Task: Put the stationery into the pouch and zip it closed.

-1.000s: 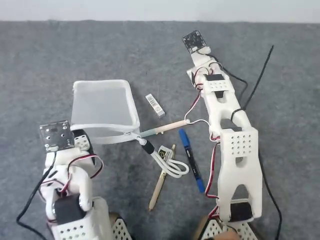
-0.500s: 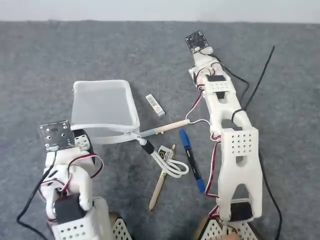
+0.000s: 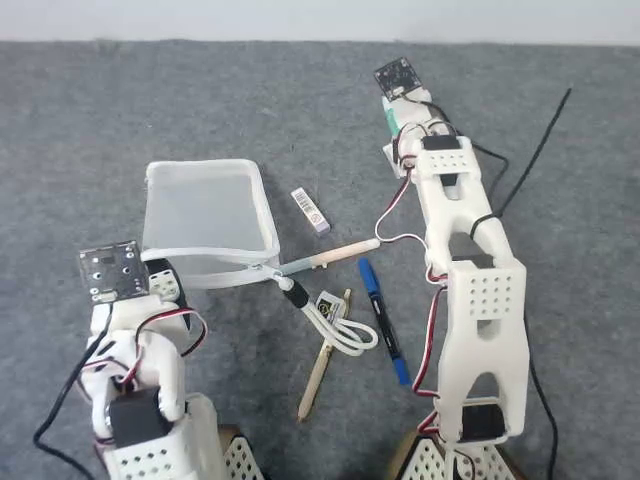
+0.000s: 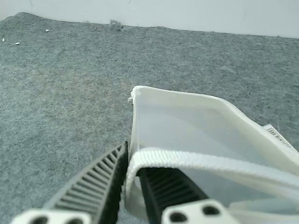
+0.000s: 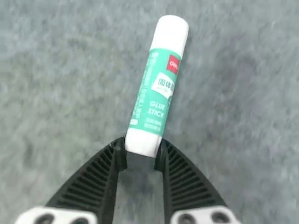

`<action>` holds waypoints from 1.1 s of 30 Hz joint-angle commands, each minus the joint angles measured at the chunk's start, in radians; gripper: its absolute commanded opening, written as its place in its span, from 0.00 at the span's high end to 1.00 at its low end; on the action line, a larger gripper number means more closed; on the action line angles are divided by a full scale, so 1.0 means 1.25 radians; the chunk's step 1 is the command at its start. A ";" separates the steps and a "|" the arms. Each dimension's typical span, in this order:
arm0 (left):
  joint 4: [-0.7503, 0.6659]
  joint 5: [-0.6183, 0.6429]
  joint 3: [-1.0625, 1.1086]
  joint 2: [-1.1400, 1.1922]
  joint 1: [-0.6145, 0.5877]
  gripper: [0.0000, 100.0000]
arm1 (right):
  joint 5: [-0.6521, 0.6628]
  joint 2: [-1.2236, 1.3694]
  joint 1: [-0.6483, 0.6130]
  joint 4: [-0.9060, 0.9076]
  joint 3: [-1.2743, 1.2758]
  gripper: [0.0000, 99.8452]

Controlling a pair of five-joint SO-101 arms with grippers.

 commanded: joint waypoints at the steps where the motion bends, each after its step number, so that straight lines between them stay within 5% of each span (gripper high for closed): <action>1: -0.001 0.004 -0.017 -0.009 -0.002 0.99 | 0.007 -0.105 0.008 0.093 -0.037 0.99; 33: -0.012 0.004 -0.015 -0.009 -0.005 0.99 | 0.014 -0.272 -0.036 0.733 -0.036 0.99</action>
